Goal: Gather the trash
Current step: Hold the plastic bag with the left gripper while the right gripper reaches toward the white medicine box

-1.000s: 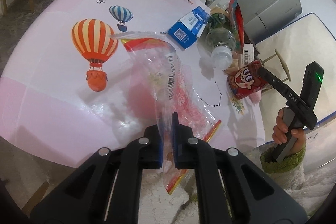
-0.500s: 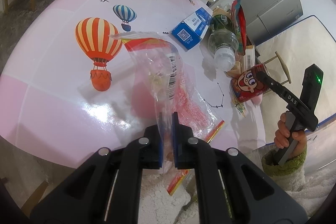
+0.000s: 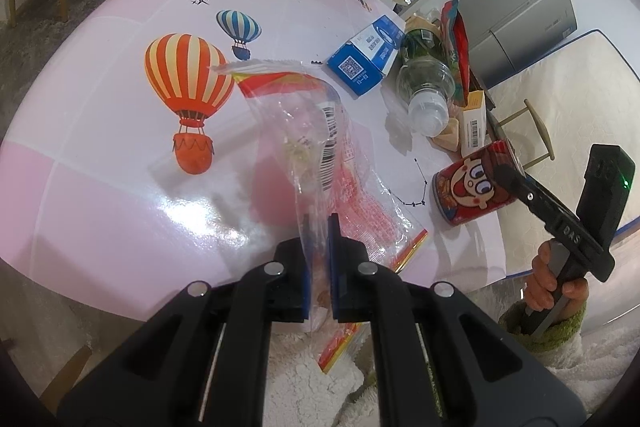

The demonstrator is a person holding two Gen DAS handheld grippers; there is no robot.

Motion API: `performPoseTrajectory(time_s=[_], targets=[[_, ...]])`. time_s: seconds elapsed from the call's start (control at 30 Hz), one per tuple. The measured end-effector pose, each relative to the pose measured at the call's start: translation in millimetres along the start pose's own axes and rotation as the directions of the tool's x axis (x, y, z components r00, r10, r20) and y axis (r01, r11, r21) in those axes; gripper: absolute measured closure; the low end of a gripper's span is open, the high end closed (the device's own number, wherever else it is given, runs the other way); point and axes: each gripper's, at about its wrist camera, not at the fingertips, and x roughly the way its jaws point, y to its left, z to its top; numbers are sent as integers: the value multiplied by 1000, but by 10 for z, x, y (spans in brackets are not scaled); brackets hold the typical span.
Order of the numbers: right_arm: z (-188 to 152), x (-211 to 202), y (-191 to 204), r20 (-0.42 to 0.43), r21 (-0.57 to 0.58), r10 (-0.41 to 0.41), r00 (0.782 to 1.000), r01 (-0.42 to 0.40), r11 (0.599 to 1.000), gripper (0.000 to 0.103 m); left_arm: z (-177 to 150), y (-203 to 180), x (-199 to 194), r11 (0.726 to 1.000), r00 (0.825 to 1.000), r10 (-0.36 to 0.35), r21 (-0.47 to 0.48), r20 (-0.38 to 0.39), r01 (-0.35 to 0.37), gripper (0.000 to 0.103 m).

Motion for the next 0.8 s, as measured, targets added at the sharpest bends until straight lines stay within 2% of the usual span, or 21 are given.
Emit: performPoseTrajectory(time_s=[0.07, 0.23, 0.33, 0.43, 0.5, 0.57, 0.67, 0.77, 0.8], targets=[[16, -72, -17, 11, 1, 29, 1000, -29, 1000, 34, -1, 3, 1, 1000, 1000, 0, -1, 1, 0, 97], [133, -384, -243, 99, 69, 133, 986, -140, 988, 25, 2, 3, 5, 1000, 1000, -2, -1, 0, 2, 97], [249, -478, -490, 129, 154, 107, 986, -127, 980, 23, 7, 4, 0, 1000, 1000, -3, 0, 0, 3, 97], [414, -423, -847, 96, 294, 34, 995, -61, 954, 22, 8, 8, -2, 1000, 1000, -7, -3, 1, 7, 97], [507, -318, -1074, 46, 388, 11, 999, -28, 921, 19, 4, 20, -4, 1000, 1000, -13, -9, 4, 13, 97], [565, -158, -1343, -29, 503, 6, 1000, 9, 864, 19, -1, 36, -2, 1000, 1000, -19, -17, 6, 19, 97], [624, 148, -1718, -134, 669, 57, 989, 48, 742, 19, -8, 48, 0, 999, 1000, -30, -23, 9, 30, 97], [631, 371, -1892, -225, 733, 77, 971, 117, 670, 19, -10, 54, 2, 999, 999, -39, -28, 12, 39, 97], [618, 444, -1941, -243, 765, 102, 965, 126, 632, 19, -9, 60, 3, 999, 999, -42, -28, 13, 42, 97]])
